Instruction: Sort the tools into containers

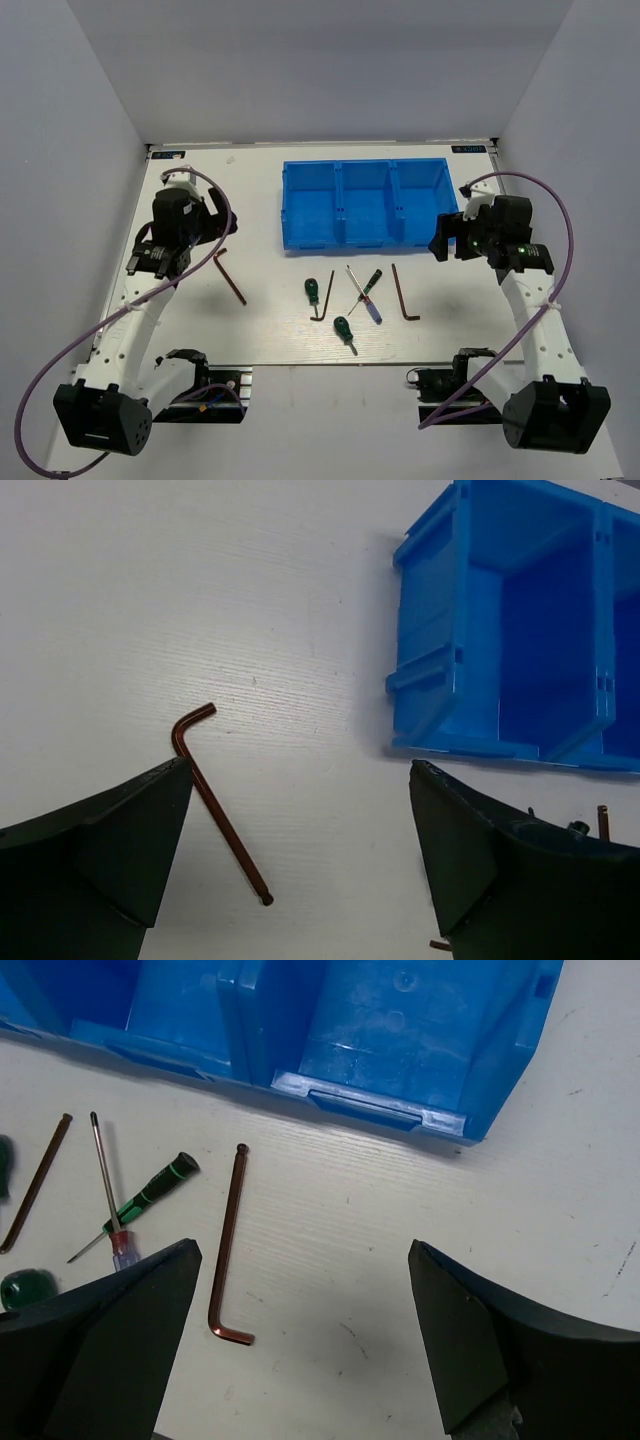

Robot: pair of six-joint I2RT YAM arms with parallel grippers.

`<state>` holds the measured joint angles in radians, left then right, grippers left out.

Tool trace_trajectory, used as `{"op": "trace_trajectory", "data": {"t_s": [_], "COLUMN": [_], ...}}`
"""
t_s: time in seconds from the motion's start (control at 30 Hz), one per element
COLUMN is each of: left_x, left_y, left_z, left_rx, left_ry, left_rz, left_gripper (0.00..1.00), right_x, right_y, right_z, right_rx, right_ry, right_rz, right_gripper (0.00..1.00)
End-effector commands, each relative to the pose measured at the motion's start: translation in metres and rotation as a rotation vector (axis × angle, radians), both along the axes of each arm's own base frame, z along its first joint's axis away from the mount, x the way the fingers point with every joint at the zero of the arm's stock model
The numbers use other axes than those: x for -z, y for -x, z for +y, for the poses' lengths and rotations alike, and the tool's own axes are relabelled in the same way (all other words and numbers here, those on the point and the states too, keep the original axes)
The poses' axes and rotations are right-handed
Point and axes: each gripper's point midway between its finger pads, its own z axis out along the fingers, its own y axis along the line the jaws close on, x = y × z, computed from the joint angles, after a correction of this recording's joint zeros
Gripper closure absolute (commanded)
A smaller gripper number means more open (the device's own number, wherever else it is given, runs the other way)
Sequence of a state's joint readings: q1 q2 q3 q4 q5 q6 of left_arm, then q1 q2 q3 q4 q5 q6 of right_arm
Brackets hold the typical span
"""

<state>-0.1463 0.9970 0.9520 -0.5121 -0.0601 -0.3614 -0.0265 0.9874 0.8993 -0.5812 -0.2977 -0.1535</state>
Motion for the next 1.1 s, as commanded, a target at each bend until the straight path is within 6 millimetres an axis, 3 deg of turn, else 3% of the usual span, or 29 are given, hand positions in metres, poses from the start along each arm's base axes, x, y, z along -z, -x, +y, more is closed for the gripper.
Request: {"op": "trace_trajectory", "data": {"t_s": [0.0,0.13,0.2,0.23,0.27,0.3,0.33,0.37,0.4,0.43,0.5,0.53,0.57,0.63,0.77,0.97,1.07], "left_x": [0.012,0.041,0.051,0.057,0.061,0.064,0.07,0.073,0.079,0.084,0.099,0.108,0.113,0.131,0.161,0.192,0.205], "left_y": [0.007,0.008,0.008,0.011,0.01,0.009,0.008,0.007,0.009,0.01,0.01,0.015,0.014,0.016,0.022,0.021,0.019], "left_z": [-0.004,-0.001,0.001,0.003,0.002,0.005,0.006,0.006,0.01,0.011,0.014,0.016,0.018,0.021,0.024,0.025,0.02], "left_rx": [-0.006,-0.036,-0.053,-0.061,-0.067,-0.077,-0.085,-0.091,-0.109,-0.128,-0.164,-0.18,-0.195,-0.224,-0.262,-0.292,-0.285], "left_ry": [0.039,0.033,0.029,0.021,0.025,0.017,0.008,0.013,-0.004,-0.005,-0.005,-0.012,-0.015,-0.029,-0.052,-0.059,-0.055], "left_rz": [0.047,0.134,0.172,0.189,0.205,0.212,0.232,0.243,0.264,0.287,0.332,0.365,0.378,0.435,0.542,0.608,0.632], "left_gripper": [0.0,0.0,0.05,0.09,0.12,0.17,0.23,0.31,0.54,0.67,0.84,0.84,0.84,0.59,0.34,0.32,0.39], "right_x": [0.008,0.01,0.014,0.015,0.018,0.019,0.02,0.019,0.023,0.024,0.025,0.027,0.027,0.031,0.042,0.05,0.052], "right_y": [-0.002,0.006,0.016,0.02,0.027,0.03,0.03,0.03,0.03,0.03,0.03,0.032,0.034,0.035,0.039,0.04,0.04], "right_z": [0.001,0.015,0.029,0.032,0.036,0.042,0.044,0.044,0.045,0.045,0.044,0.045,0.045,0.044,0.042,0.041,0.04], "right_rx": [-0.002,-0.16,-0.271,-0.329,-0.378,-0.402,-0.385,-0.379,-0.374,-0.362,-0.357,-0.364,-0.374,-0.371,-0.353,-0.339,-0.334], "right_ry": [-0.007,-0.003,-0.042,-0.031,-0.027,-0.059,-0.085,-0.096,-0.103,-0.111,-0.112,-0.113,-0.108,-0.101,-0.098,-0.098,-0.099], "right_rz": [0.02,-0.004,-0.01,-0.023,-0.015,-0.009,0.009,0.017,0.041,0.052,0.057,0.063,0.053,0.053,0.073,0.096,0.1], "right_gripper": [0.1,0.1,0.1,0.14,0.3,0.55,1.0,1.0,1.0,1.0,1.0,0.81,0.47,0.42,0.4,0.4,0.4]}}
